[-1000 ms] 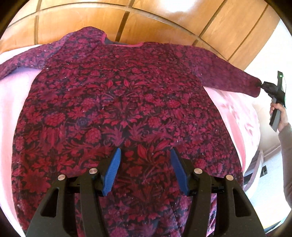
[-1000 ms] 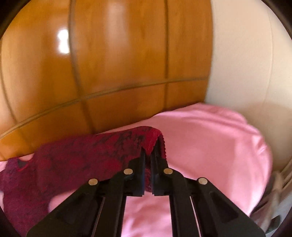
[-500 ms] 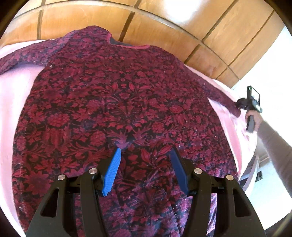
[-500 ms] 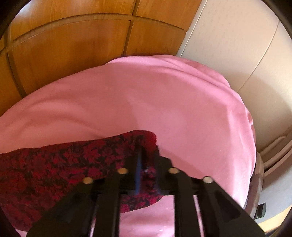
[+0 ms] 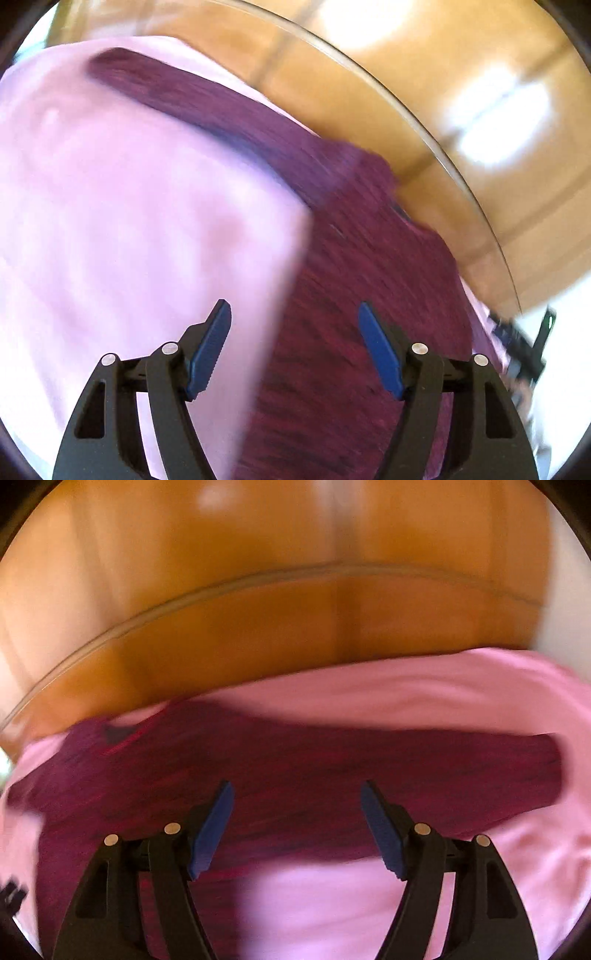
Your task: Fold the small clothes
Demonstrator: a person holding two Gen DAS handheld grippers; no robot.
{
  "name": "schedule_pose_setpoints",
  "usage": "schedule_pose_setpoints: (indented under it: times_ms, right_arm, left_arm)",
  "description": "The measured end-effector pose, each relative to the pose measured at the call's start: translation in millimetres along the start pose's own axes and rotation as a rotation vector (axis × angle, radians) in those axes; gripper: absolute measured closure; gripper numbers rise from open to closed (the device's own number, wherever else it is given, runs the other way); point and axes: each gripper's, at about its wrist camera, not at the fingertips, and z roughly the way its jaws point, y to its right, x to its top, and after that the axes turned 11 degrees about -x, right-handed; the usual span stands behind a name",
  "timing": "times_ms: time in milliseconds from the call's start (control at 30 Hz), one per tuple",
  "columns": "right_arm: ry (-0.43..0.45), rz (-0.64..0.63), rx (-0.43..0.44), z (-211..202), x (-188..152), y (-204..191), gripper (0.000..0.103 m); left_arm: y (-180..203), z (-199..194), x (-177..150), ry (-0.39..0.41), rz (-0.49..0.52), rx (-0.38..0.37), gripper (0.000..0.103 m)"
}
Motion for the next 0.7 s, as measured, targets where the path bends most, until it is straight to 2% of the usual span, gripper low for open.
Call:
schedule_pose_setpoints:
  times_ms: [100, 200, 300, 367, 533, 633, 700]
  right_arm:
    - [-0.045, -0.064, 0.043, 17, -21, -54, 0.033]
    - [-0.017, -0.148, -0.010, 23, -36, -90, 0.030]
    - [0.016, -0.161, -0.053, 22, -46, -101, 0.027]
    - [0.014, -0.139, -0.034, 24, -47, -97, 0.026]
    - [0.015, -0.131, -0.008, 29, -48, -92, 0.019]
    - [0.008, -0.138, 0.013, 36, -44, -94, 0.013]
    - [0.013, -0.141, 0.010, 38, -45, -94, 0.012]
  left_arm:
    - [-31, -14, 29, 0.057, -0.073, 0.037, 0.033]
    - [-66, -24, 61, 0.117, -0.145, 0.058, 0.033]
    - [-95, -27, 92, 0.168, -0.222, 0.048, 0.034]
    - [-114, -27, 116, 0.211, -0.265, 0.049, 0.038]
    - [-146, -16, 162, 0.269, -0.355, 0.080, 0.038]
    - [-161, -4, 182, 0.283, -0.395, 0.117, 0.038]
    - [-168, 3, 193, 0.286, -0.404, 0.115, 0.038]
